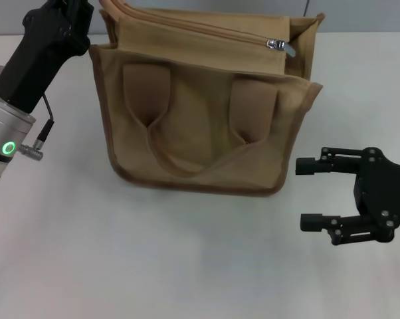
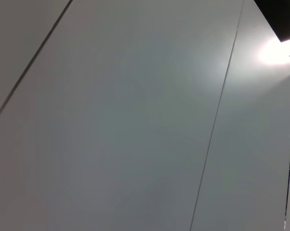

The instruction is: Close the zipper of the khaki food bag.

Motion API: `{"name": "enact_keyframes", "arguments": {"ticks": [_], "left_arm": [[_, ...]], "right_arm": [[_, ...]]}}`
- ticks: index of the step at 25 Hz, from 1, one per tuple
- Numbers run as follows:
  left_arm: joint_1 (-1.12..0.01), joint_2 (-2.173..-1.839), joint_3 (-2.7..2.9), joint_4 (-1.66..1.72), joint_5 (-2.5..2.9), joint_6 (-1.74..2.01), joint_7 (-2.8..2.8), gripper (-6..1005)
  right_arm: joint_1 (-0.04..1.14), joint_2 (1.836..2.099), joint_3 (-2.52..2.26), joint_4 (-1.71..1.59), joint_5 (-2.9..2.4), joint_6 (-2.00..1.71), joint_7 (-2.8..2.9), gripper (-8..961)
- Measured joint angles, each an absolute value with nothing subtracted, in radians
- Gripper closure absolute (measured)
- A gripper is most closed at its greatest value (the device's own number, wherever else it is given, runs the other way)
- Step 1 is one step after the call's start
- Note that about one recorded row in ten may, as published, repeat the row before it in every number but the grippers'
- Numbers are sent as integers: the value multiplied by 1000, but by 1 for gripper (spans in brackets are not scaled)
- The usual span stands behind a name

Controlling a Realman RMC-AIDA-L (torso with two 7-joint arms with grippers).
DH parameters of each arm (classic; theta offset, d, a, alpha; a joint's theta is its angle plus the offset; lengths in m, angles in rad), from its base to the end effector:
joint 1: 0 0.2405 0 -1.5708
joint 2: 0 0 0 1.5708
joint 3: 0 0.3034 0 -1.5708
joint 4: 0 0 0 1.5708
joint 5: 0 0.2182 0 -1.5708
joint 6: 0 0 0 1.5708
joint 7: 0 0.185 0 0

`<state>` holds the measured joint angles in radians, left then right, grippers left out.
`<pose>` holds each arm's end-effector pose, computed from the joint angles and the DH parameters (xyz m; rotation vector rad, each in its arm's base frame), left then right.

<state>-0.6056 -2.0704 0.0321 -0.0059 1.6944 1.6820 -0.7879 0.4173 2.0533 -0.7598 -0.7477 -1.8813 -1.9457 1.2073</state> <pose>-0.2464 0.3915 -0.0255 -1.8460 -0.5015 -1.5243 0.2698 0.2976 -0.0271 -2.9232 0.2260 0.9754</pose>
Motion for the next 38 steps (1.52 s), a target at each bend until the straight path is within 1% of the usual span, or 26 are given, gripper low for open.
{"name": "enact_keyframes", "arguments": {"ticks": [2,6,9,12,15,19,20,23,25,27,28,35,37,38], "left_arm": [[-599,-2071,32,0,1697,1684,-783,831],[-576,-2073,30,0,1695,1678,-788,829],[-563,-2068,42,30,1704,1670,-837,827],[-541,-2064,108,167,1734,1673,-978,825],[-497,-2049,204,338,1745,1690,-1156,682],[-422,-1997,292,503,1746,1765,-1307,514],[-403,-1972,319,526,1745,1799,-1335,474],[-377,-1924,400,542,1746,1886,-1346,358],[-370,-1913,485,552,1747,1955,-1315,287],[-368,-1920,576,573,1753,1979,-1281,216],[-368,-1932,640,590,1762,1981,-1259,180],[-403,-2018,749,597,1867,1949,-1135,180],[-406,-2029,750,597,1877,1937,-1116,180],[-406,-2029,750,597,1877,1937,-1116,180]], "right_arm": [[423,2054,-760,-737,-1882,-1938,1203,314],[438,2055,-761,-714,-1882,-1920,1193,161],[448,2055,-768,-702,-1890,-1898,1193,161],[456,2061,-769,-699,-1908,-1876,1193,161],[462,2065,-769,-698,-1919,-1867,1192,160],[468,2066,-769,-690,-1925,-1863,1192,160],[471,2066,-769,-684,-1925,-1862,1192,160],[479,2073,-770,-675,-1927,-1861,1190,160],[481,2075,-770,-671,-1927,-1860,1185,160],[488,2078,-770,-656,-1924,-1860,1174,159],[493,2079,-770,-643,-1923,-1860,1168,159],[534,2079,-773,-559,-1933,-1852,1145,160],[537,2079,-775,-548,-1934,-1845,1137,161],[538,2079,-778,-546,-1934,-1841,1135,161]]}}
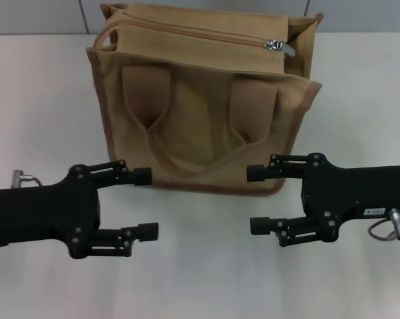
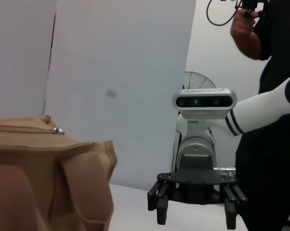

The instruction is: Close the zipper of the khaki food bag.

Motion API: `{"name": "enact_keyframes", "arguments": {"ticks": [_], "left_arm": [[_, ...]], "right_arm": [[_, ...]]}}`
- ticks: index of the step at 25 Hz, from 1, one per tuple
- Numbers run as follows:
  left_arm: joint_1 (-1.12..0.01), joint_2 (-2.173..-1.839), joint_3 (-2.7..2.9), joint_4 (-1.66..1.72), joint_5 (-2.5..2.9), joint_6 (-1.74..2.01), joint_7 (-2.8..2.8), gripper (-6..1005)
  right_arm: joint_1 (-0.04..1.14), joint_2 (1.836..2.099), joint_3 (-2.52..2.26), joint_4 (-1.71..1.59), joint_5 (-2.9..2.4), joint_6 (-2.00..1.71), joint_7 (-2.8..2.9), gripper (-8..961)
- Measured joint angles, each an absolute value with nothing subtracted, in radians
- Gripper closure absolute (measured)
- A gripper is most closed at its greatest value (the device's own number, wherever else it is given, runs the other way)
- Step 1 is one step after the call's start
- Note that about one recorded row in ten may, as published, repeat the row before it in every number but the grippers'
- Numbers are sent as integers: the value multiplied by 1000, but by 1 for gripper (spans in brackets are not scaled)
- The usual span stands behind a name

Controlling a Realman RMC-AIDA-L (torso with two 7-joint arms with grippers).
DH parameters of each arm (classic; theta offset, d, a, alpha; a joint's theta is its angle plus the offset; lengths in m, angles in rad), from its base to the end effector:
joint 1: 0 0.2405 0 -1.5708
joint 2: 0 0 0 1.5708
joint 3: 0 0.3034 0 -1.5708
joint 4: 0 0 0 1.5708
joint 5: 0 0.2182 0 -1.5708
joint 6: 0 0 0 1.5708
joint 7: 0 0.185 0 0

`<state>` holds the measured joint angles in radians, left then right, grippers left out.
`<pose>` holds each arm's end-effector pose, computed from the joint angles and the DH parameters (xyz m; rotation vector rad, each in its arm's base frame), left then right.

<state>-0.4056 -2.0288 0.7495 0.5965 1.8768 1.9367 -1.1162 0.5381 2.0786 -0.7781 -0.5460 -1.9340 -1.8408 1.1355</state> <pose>-0.2858 0.2854 -0.0350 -2.8866 -0.2913 -1.0476 0.2488 0.3142 -0.0745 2.9491 -0.2548 -0.9958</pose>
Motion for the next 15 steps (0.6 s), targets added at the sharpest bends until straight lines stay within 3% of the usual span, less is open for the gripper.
{"name": "enact_keyframes", "arguments": {"ticks": [15], "left_arm": [[-409,-2036,756,596,1879,1923,-1105,180]], "right_arm": [[541,2078,-785,-542,-1931,-1831,1135,161]]}}
